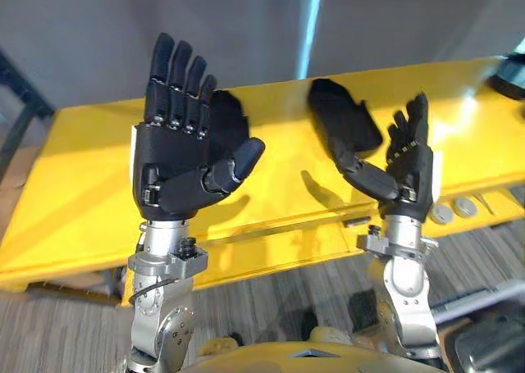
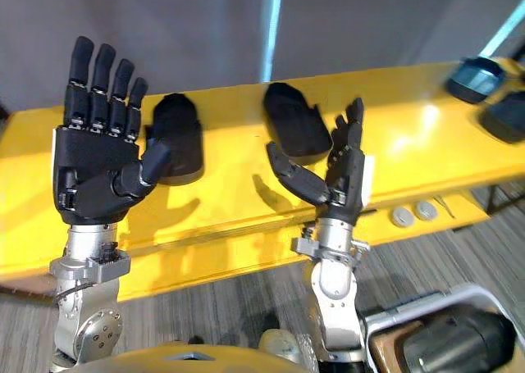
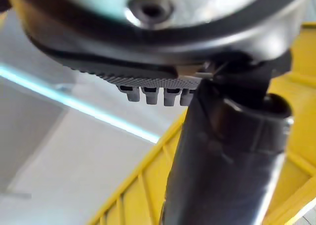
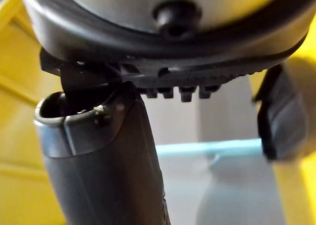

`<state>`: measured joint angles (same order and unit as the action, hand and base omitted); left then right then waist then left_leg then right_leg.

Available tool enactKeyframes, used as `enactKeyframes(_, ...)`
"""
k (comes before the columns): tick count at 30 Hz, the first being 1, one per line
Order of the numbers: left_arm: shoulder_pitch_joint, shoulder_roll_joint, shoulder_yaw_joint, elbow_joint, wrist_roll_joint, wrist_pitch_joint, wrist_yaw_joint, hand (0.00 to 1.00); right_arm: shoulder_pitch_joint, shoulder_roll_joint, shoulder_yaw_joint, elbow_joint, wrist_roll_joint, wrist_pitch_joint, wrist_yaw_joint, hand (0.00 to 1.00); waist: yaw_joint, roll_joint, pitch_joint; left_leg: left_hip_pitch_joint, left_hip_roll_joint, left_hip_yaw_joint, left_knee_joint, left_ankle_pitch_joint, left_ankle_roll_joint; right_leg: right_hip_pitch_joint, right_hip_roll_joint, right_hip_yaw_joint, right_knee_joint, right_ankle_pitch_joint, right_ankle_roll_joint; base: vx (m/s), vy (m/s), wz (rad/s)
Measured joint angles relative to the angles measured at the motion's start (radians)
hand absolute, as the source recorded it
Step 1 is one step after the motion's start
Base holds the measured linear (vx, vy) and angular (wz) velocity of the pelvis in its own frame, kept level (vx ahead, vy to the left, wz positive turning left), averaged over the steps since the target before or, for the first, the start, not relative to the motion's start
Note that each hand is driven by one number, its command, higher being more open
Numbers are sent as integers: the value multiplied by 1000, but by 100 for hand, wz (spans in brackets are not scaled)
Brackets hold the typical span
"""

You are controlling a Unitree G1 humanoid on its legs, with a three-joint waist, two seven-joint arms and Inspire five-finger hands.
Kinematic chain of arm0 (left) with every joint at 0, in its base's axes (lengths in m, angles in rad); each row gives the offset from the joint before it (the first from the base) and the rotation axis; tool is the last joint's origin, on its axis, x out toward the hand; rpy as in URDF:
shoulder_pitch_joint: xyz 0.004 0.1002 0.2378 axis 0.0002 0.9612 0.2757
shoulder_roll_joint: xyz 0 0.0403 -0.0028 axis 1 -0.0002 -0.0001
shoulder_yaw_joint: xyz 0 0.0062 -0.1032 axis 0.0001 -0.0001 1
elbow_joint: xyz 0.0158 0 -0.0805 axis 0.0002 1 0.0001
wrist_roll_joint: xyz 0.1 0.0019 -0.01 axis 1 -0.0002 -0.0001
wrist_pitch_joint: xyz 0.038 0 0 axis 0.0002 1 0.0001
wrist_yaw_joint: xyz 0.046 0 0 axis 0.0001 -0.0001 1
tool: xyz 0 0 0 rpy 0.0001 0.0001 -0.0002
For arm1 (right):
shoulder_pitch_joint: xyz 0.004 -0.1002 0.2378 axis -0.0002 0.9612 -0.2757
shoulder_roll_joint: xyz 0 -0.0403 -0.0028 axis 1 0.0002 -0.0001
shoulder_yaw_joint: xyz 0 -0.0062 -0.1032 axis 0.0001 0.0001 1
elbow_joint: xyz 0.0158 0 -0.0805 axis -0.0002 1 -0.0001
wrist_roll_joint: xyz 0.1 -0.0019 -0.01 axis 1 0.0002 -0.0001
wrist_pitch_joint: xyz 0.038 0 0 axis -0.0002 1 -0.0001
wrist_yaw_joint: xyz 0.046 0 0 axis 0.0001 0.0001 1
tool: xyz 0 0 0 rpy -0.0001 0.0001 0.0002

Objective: Walk over and take three plastic housings, then place them on the shelf

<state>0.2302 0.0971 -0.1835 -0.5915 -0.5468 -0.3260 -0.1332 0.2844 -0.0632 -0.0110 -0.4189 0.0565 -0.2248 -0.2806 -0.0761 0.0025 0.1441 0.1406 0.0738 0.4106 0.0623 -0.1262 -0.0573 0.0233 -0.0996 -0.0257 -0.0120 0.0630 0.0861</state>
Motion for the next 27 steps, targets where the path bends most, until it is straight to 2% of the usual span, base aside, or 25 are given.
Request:
enactKeyframes(1, -2, 1, -6, 6, -1, 2, 0, 100, 23, 0, -31, -5, 3, 1, 7, 100, -12, 2, -2, 1, 3, 19, 5, -6, -1, -3, 4, 15, -7, 7, 0, -57, -1, -98)
enactKeyframes(3, -25, 19, -16, 66, 6, 3, 11, 100, 94, -5, -155, -24, 34, 0, 45, 100, -60, 13, -9, 8, 12, 80, 12, -25, -8, -18, 19, 78, -28, 26, 1, -40, -10, -85)
enactKeyframes(5, -47, 28, -21, 102, 9, 4, 33, 100, 105, -23, -220, -32, 37, -2, 54, 100, -97, 19, -10, 5, 24, 127, 32, -42, -13, -38, 34, 119, -31, 36, 0, -46, -42, -78)
enactKeyframes(8, -108, 47, -53, 140, 64, 4, 80, 100, 132, -45, -288, -83, 76, -18, 69, 100, -133, 21, -9, -2, 47, 160, 63, -62, -24, -45, 53, 148, -45, 46, 0, -36, -66, -40)
enactKeyframes(10, -136, 46, -54, 141, 87, 1, 104, 100, 132, -63, -306, -114, 107, -49, 91, 100, -142, 26, -12, -28, 57, 145, 99, -71, -18, -62, 63, 155, -41, 50, -4, -15, -79, -10)
enactKeyframes(13, -137, 33, -15, 135, 93, 1, 172, 100, 70, -100, -263, -128, 128, -82, 142, 100, -97, 38, -7, -73, 59, -39, 181, -103, 7, -87, 87, 219, -32, 61, -11, -31, -69, -58)
enactKeyframes(14, -119, 20, 12, 132, 93, 2, 192, 100, 25, -121, -225, -128, 146, -88, 147, 100, -76, 55, -2, -88, 59, -130, 220, -128, 10, -93, 99, 238, -27, 61, -9, -57, 8, -59)
enactKeyframes(17, -60, 17, 57, 101, 119, 2, 197, 100, -82, -135, -136, -121, 156, -89, 136, 100, -34, 96, 9, -136, 50, -277, 299, -177, 8, -127, 119, 261, -2, 56, -7, -92, 44, -31)
enactKeyframes(19, -50, 17, 80, 79, 124, 2, 197, 100, -119, -134, -97, -93, 155, -85, 122, 100, -8, 96, 17, -153, 36, -321, 304, -187, 4, -148, 117, 266, 17, 55, -8, -110, 73, -1)
enactKeyframes(21, -26, 17, 126, 26, 111, -3, 193, 100, -132, -127, -53, -52, 153, -64, 96, 100, 23, 76, 42, -160, 13, -352, 305, -194, 9, -171, 103, 262, 65, 42, 0, -140, 76, 10)
enactKeyframes(24, 1, 4, 164, -10, 51, -49, 149, 100, -84, -83, -22, -47, 154, -45, 59, 100, 33, 67, 63, -173, -17, -363, 357, -210, 24, -208, 86, 261, 175, 4, 19, -103, 78, 12)
enactKeyframes(26, 13, -9, 164, -28, 32, -55, 119, 100, -34, -43, -20, -47, 155, -42, 47, 100, 32, 63, 67, -172, -30, -361, 378, -216, 33, -210, 81, 278, 184, 10, 28, -56, 129, -21)
enactKeyframes(27, 16, -10, 164, -46, 0, -64, 81, 100, 9, -2, -20, -47, 156, -42, 48, 100, 24, 52, 87, -172, -35, -336, 393, -226, 46, -210, 77, 297, 180, 29, 37, -94, 165, -50)
